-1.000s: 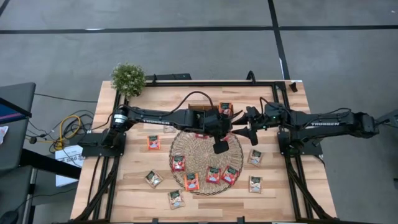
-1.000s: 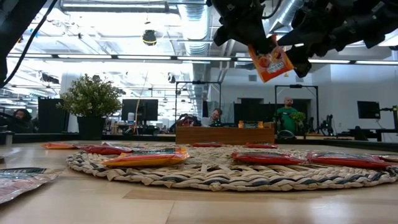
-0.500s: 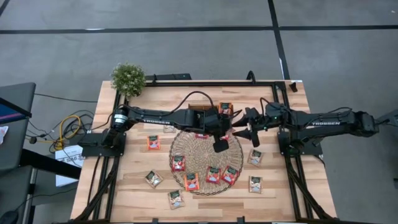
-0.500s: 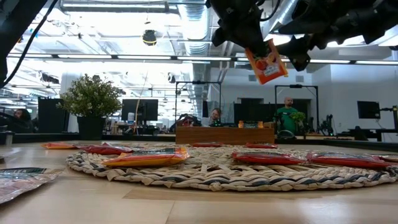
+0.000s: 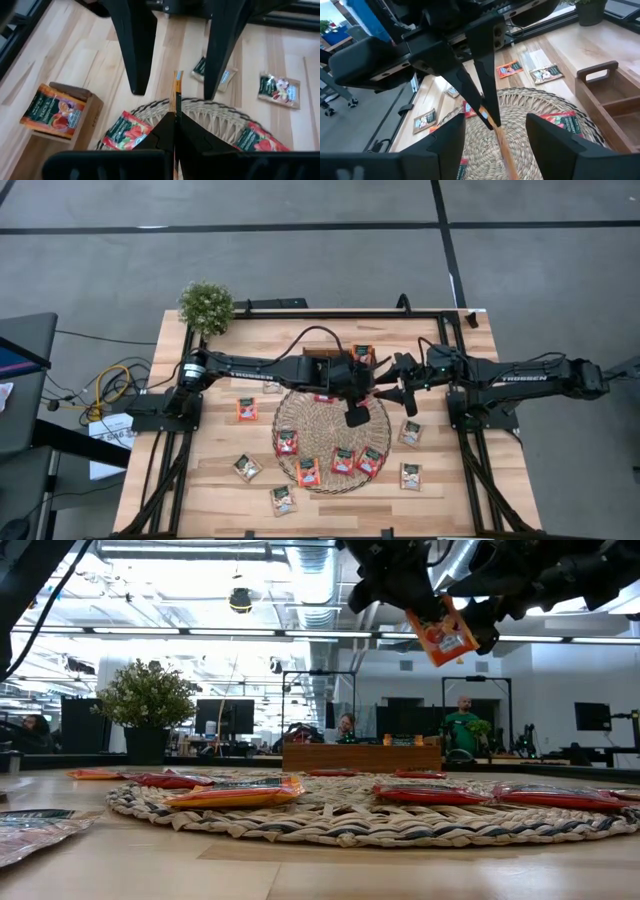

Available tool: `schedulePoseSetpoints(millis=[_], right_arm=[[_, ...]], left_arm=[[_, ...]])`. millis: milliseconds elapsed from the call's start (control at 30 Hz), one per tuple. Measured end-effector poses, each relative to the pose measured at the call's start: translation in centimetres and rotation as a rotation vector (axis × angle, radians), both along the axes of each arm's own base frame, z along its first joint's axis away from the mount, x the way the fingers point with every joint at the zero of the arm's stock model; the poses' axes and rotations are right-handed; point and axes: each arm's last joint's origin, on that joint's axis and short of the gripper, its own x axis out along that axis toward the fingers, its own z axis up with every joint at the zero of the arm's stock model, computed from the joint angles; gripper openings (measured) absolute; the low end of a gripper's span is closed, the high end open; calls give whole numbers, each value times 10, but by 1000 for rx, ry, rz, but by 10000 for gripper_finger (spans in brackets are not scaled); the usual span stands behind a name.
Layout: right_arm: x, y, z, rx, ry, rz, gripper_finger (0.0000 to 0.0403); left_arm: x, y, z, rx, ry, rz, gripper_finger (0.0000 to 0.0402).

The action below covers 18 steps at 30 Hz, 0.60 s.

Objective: Pick & Place Tea
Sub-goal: Put the orange tea bag into the right section of the wooden organizer

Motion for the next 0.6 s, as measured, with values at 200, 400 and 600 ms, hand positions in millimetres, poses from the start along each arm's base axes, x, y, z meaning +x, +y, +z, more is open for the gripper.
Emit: schedulePoseSetpoints(millis=[200, 400, 600], right_arm=[[0, 0, 0, 0, 0, 0, 162], [0, 0, 0, 0, 0, 0, 103], [0, 0, 0, 0, 0, 2, 27]], left_arm=[[0, 0, 0, -7, -4, -8, 0], [0, 0, 0, -7, -4, -8, 0], [0, 0, 0, -6, -4, -8, 0]])
